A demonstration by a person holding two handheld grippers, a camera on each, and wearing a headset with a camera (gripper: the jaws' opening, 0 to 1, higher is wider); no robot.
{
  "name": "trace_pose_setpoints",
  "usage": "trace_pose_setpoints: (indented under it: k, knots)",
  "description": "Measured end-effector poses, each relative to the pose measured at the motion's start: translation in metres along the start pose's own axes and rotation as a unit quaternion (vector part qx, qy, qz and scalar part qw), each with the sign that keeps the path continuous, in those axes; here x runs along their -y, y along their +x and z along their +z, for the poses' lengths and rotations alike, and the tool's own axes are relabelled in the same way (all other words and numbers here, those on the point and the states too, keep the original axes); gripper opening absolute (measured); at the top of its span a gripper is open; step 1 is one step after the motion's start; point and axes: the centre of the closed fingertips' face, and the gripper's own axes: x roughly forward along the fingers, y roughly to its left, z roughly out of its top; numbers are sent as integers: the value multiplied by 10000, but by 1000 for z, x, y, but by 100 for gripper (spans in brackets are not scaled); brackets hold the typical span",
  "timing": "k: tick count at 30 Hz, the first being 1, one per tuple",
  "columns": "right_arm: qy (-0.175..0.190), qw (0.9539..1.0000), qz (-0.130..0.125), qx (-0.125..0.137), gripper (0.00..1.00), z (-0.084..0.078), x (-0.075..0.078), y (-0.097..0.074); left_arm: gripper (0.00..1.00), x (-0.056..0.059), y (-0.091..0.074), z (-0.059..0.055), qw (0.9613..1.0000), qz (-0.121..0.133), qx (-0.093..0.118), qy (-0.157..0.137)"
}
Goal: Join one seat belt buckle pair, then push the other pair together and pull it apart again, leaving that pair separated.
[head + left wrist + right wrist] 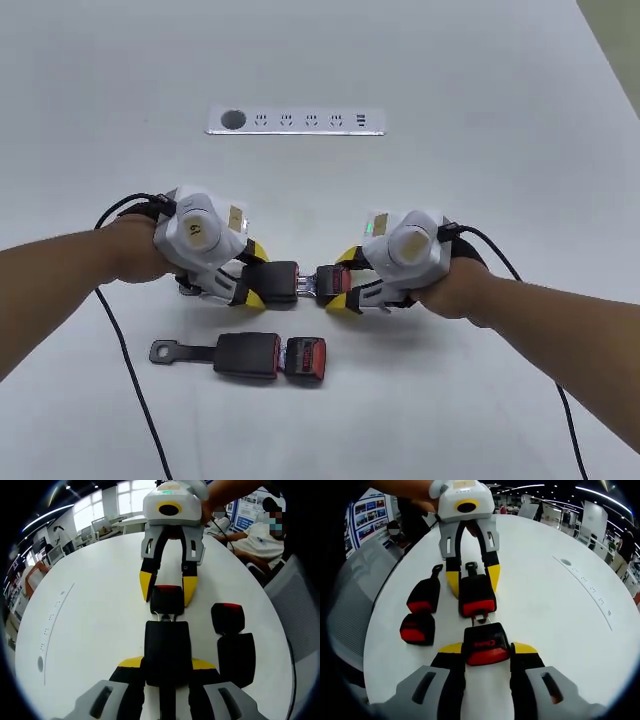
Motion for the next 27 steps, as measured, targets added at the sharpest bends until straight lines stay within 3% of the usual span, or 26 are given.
trace_pose_setpoints:
  k: [14, 27]
  knots:
    - [17, 10000, 8, 61, 32, -11, 1, -9, 34, -1, 1, -3, 10000, 9, -2, -25]
    - [99, 9999, -46, -15, 32, -41, 8, -27, 34, -1, 0, -2, 10000, 5, 23, -28]
